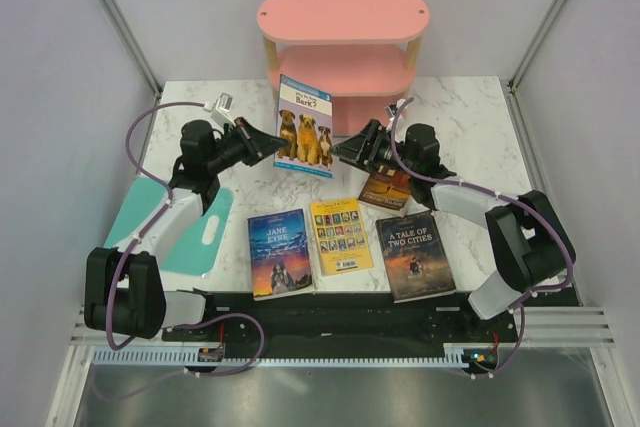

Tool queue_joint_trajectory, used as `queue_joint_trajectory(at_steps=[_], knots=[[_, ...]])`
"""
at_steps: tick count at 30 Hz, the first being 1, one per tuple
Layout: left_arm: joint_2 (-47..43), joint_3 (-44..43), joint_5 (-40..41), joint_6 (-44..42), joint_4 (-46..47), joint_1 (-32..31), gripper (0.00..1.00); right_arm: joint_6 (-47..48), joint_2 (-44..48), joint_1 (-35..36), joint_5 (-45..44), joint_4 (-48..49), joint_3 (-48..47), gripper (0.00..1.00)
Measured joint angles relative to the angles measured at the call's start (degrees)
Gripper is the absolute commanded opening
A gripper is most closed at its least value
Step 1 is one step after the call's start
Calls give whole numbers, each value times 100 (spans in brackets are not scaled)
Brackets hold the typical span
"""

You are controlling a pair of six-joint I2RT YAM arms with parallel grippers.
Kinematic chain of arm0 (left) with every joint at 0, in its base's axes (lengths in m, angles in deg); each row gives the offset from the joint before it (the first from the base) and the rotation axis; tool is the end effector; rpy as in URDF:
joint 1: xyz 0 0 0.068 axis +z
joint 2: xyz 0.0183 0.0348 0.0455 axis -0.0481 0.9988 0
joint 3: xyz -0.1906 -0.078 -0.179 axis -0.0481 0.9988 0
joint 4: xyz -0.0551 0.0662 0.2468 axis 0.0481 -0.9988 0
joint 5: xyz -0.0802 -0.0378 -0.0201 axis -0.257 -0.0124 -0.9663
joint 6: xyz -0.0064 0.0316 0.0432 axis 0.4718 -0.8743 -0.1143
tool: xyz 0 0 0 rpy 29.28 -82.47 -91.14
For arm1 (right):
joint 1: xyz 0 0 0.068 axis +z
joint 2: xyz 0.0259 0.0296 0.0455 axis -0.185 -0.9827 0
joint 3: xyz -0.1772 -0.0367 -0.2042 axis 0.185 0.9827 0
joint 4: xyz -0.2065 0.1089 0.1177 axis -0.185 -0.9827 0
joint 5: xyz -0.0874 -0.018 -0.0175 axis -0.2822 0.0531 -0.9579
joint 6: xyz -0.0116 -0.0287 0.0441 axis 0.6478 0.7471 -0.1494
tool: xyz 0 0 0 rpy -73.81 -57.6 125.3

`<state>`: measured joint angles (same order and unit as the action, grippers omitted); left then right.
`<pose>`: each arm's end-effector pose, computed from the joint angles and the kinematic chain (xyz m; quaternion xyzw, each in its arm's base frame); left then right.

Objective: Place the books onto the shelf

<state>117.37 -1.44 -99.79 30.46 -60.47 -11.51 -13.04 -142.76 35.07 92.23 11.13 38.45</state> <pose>0.2889 -0.0657 0.2868 -0.0588 0.7588 -0.4960 0.4180 0.3134 0.1638 0.2427 0.0281 0.7405 0.5835 0.3323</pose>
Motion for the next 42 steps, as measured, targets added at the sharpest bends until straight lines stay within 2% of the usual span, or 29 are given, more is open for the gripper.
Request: queue_joint_trajectory(at_steps=[9, 20, 23, 29, 31, 33, 35, 36, 39, 40, 42], knots=[[79, 2, -437, 820, 914, -11, 2, -70, -9, 0, -85, -20, 212, 81], [188, 105, -599, 1060, 1725, -50, 2, -1812, -925, 22, 118, 2949, 868, 82], [306, 195, -599, 1095, 1867, -57, 2, -2055, -944, 61, 136, 3311, 868, 81], [490, 422, -568, 1172, 2090, -70, 2, -2310, -944, 138, 181, 3536, 868, 72], [492, 470, -505, 1167, 2116, -70, 2, -2380, -944, 146, 203, 3545, 868, 60], [509, 474, -463, 1163, 2122, -72, 2, -2450, -944, 177, 203, 3571, 868, 41], [542, 474, -446, 1161, 2138, -72, 2, -2490, -944, 221, 221, 3602, 868, 31], [568, 474, -446, 1161, 2135, -76, 2, -2529, -944, 249, 216, 3626, 868, 21], [680, 474, -448, 1158, 2133, -74, 2, -2546, -935, 260, 219, 3674, 868, 5], [723, 474, -448, 1158, 2133, -74, 4, -2557, -925, 258, 219, 3665, 868, 3], [791, 474, -446, 1156, 2105, -74, 14, -2549, -909, 258, 214, 3637, 866, 1]])
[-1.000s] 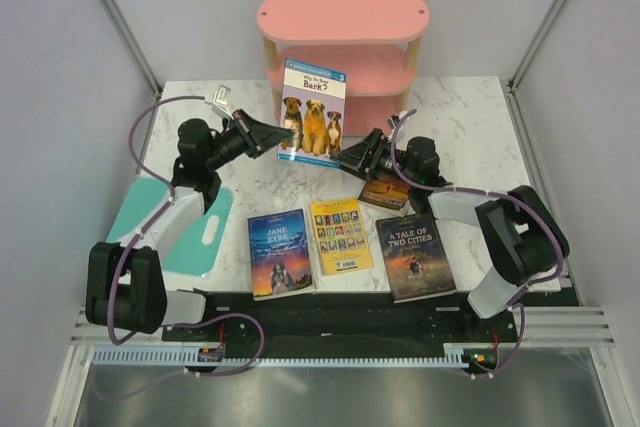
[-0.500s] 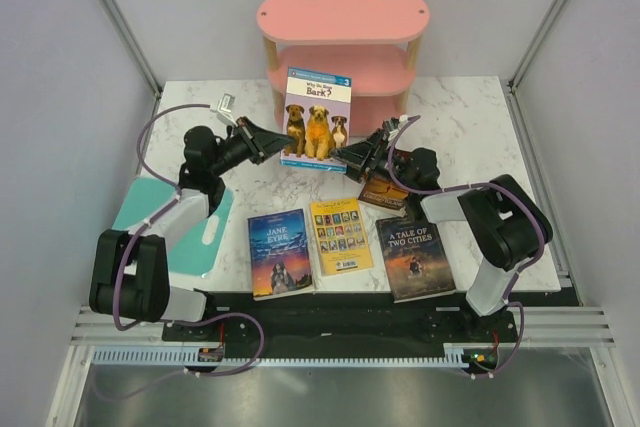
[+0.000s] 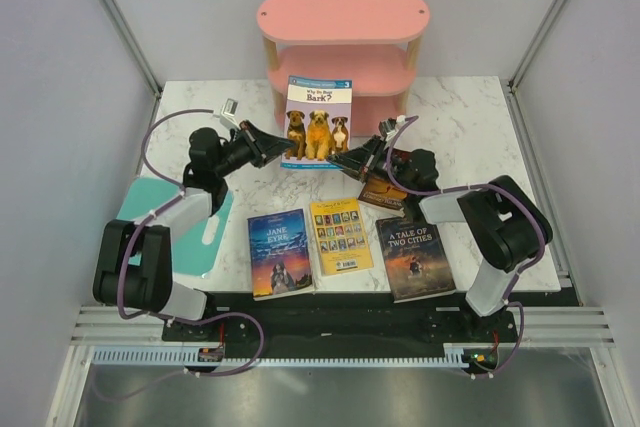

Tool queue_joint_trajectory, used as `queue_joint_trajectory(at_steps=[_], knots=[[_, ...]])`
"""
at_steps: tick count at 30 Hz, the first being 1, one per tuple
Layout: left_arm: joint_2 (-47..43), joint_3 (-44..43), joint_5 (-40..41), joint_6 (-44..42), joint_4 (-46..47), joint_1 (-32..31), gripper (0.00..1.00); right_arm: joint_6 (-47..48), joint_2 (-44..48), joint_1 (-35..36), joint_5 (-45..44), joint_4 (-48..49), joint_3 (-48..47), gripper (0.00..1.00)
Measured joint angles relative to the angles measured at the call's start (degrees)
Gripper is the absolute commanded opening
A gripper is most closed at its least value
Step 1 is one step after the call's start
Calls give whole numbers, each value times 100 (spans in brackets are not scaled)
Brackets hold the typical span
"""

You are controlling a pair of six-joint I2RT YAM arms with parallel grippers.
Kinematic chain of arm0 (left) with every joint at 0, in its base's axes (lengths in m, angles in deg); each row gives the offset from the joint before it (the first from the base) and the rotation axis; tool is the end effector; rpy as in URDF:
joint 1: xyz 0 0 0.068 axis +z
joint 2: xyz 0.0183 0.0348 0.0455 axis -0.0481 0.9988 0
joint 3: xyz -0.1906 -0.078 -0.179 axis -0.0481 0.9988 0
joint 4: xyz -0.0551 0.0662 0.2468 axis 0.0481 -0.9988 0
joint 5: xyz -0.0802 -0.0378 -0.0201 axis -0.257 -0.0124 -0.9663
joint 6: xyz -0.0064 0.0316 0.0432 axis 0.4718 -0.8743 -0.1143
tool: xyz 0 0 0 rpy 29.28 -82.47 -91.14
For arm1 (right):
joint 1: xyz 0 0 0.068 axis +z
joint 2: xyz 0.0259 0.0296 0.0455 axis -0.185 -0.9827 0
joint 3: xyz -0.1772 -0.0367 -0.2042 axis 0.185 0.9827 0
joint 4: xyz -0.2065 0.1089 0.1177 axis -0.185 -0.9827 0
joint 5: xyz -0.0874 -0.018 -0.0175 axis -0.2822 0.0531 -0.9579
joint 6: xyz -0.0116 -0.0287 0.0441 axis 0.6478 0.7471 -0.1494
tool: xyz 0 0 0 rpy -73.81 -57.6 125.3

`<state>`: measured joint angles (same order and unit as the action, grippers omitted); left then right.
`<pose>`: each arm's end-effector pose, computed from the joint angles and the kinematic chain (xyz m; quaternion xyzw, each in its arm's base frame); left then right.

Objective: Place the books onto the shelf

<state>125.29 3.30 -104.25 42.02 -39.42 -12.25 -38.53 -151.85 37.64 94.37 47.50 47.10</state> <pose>0.3040 -0.0743 0.2568 -0.0684 0.7174 -0.5720 0.3917 0.2978 0.1749 0.2099 0.0785 0.6406 0.7190 0.2578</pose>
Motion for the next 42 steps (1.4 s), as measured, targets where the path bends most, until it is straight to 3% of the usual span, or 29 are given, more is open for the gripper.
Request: queue_joint_trajectory(at_steps=[5, 9, 13, 18, 29, 42], knots=[[-24, -136, 199, -356, -640, 0, 51, 212, 118, 0, 122, -645, -219, 0], [-326, -341, 671, -968, -1683, 17, 63, 1091, 625, 17, 304, -2315, -857, 0], [-741, -476, 1102, -1561, -2446, 79, 64, 2356, 1150, 11, 372, -4284, -1880, 0], [-960, -516, 1443, -2074, -2981, 107, 64, 3176, 1519, -216, 776, -5497, -2780, 0], [-953, -341, 1545, -2371, -3438, 109, 65, 3458, 1263, -1080, 1600, -6341, -4236, 1], [-909, -111, 1502, -2435, -3493, 109, 65, 2363, -1436, -2002, 2063, -6430, -7733, 1]])
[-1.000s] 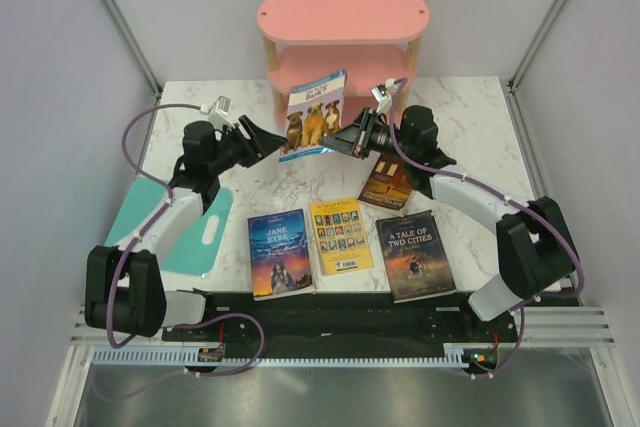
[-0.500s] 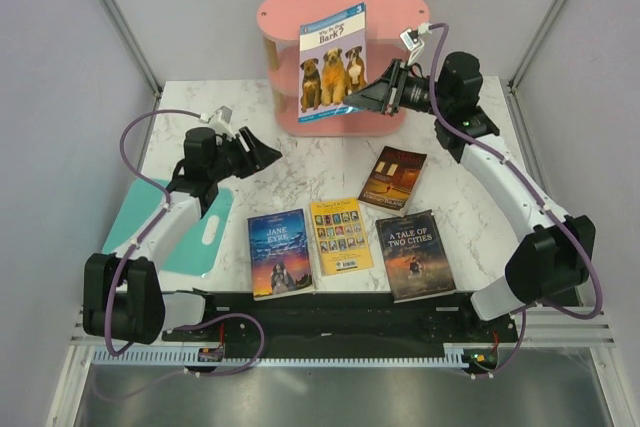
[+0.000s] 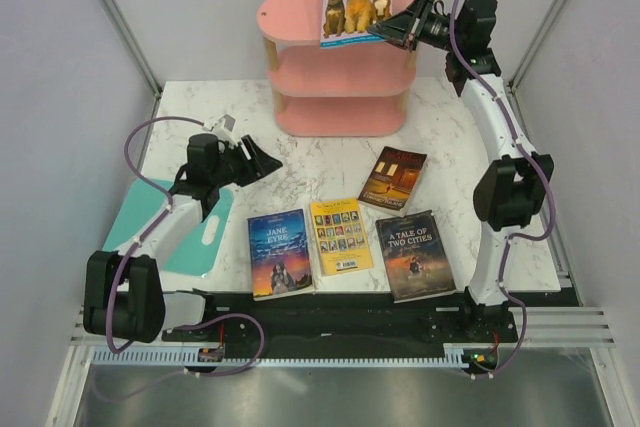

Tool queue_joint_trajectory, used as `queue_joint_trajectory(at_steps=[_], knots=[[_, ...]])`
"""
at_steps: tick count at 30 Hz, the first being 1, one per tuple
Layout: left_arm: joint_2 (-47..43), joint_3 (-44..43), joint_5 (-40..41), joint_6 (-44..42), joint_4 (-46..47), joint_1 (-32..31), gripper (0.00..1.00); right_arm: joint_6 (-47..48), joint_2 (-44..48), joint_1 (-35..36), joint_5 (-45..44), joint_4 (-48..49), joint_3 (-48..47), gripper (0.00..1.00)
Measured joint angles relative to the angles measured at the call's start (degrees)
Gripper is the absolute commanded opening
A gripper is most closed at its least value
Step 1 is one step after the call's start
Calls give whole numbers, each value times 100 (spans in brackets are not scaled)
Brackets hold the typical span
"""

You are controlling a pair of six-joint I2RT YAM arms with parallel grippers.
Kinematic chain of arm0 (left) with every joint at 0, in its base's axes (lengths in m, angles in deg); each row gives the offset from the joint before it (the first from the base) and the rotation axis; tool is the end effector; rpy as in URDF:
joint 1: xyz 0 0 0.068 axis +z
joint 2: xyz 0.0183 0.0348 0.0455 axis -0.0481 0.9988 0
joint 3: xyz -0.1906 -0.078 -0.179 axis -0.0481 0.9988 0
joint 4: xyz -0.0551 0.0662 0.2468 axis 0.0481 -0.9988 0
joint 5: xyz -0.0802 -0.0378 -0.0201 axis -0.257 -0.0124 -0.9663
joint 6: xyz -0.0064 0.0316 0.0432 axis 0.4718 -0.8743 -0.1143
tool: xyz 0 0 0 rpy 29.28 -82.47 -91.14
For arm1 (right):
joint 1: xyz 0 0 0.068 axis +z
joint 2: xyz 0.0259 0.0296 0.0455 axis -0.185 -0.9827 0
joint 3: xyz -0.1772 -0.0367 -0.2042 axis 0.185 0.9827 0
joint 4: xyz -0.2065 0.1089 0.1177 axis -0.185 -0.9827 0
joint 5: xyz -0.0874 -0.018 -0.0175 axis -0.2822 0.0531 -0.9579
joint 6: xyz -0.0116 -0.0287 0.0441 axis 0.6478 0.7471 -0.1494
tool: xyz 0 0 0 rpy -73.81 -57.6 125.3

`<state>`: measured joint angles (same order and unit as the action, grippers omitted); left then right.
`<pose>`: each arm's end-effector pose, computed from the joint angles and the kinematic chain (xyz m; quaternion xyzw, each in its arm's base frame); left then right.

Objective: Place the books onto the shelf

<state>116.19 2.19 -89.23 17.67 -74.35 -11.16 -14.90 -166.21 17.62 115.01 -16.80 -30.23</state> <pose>0.2755 -0.0562 0.2458 -0.0787 0.8385 -0.3620 0.3996 0.4612 0.0861 0.4392 -0.0697 0.6667 0.6279 0.3955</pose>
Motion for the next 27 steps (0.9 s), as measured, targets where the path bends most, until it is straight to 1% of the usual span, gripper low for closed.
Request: queue_joint_trajectory(at_steps=[2, 5, 8, 10, 14, 20, 21, 23, 24, 26, 27], knots=[[0, 28, -2, -2, 0, 0, 65, -275, -326, -63, 74, 2, -367, 1], [0, 48, -2, -2, -2, 0, 65, -660, -595, -155, 109, 2, -579, 4], [0, 50, -2, -4, 0, 0, 65, -870, -634, -225, 125, -28, -555, 6], [11, 50, -7, -4, 2, 0, 65, -957, -634, -262, 131, -24, -540, 9], [68, 50, -20, -4, 0, 0, 65, -1049, -634, -332, 122, 7, -514, 12], [116, 50, -46, -4, 0, 0, 65, -1145, -634, -409, 74, 9, -474, 19], [116, 50, -46, -4, 0, 0, 65, -1163, -634, -424, 55, 9, -461, 23], [116, 50, -48, -4, 0, 0, 65, -1196, -634, -459, 28, 9, -433, 28], [116, 50, -48, -4, 0, 0, 65, -1211, -634, -476, 17, 9, -426, 34], [116, 50, -50, -4, 0, 0, 65, -1241, -634, -516, -17, 13, -415, 40], [116, 50, -52, -4, 0, 0, 65, -1244, -634, -531, -46, 35, -400, 45]])
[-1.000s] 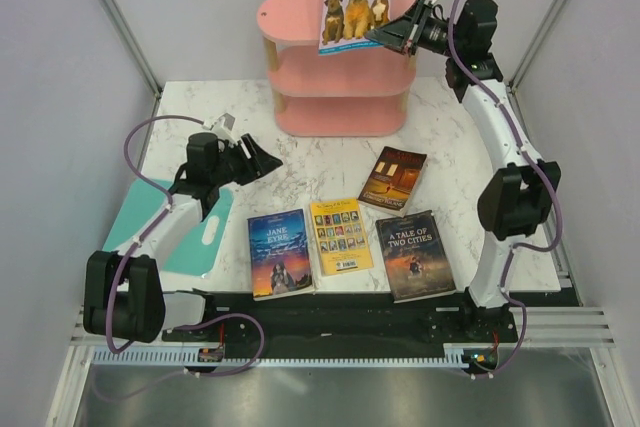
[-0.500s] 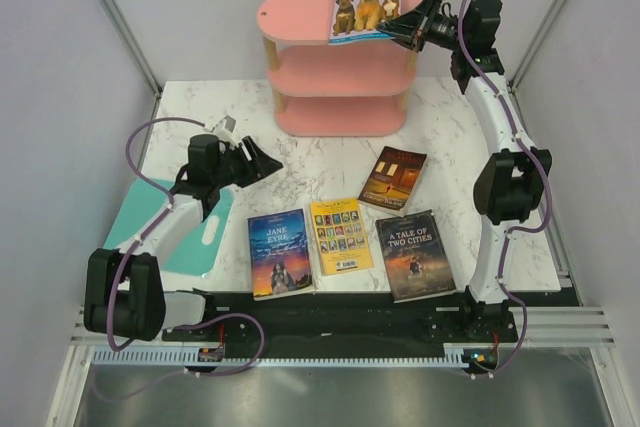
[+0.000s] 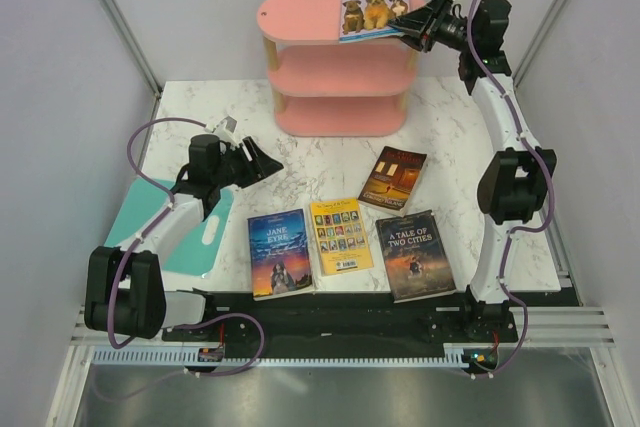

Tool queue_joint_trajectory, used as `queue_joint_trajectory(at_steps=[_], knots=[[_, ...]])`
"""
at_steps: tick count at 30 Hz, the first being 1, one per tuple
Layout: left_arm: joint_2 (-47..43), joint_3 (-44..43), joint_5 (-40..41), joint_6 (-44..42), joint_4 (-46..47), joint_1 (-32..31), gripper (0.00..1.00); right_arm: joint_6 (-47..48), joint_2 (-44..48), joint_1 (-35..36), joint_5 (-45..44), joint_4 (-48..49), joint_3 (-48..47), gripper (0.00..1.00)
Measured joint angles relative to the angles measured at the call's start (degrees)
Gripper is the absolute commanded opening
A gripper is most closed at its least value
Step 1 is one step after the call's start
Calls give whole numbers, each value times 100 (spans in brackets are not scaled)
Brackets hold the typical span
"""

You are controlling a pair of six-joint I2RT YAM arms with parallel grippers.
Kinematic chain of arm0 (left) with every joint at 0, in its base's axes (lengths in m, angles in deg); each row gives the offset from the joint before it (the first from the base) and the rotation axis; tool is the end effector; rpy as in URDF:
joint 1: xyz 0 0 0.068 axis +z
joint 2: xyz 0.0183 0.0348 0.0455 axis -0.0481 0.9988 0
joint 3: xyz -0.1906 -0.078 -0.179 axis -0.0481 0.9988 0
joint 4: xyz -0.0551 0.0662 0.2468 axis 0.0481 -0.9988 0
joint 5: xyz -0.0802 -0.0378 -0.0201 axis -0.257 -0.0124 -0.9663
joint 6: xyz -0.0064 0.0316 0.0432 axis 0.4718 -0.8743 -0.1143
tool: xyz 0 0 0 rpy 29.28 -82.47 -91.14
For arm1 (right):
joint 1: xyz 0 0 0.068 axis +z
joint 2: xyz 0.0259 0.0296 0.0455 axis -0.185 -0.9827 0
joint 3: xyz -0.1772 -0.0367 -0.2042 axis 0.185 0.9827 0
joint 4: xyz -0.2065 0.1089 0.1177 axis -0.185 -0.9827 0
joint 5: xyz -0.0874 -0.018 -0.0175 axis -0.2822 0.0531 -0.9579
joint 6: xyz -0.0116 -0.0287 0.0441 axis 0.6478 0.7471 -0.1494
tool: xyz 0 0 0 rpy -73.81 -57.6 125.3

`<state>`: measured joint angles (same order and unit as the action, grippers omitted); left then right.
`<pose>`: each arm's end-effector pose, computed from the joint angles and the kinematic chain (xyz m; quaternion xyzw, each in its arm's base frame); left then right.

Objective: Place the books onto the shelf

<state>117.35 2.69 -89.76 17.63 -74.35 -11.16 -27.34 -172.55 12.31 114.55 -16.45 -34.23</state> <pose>0.2768 -0.0567 0.2377 -0.0803 0.8445 -0.3624 0.3860 0.4962 0.0437 0.4121 0.0480 0.6753 0.6493 0.3466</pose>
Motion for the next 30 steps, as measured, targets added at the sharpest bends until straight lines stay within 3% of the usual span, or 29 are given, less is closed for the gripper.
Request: queue_joint_trajectory(at_steps=[12, 30], knots=[[0, 0, -109, 0, 0, 0, 64, 11, 144, -249, -118, -120, 186, 58], [2, 120, -295, 0, 46, 0, 64, 1508, 435, -343, -243, -2312, 68, 64]])
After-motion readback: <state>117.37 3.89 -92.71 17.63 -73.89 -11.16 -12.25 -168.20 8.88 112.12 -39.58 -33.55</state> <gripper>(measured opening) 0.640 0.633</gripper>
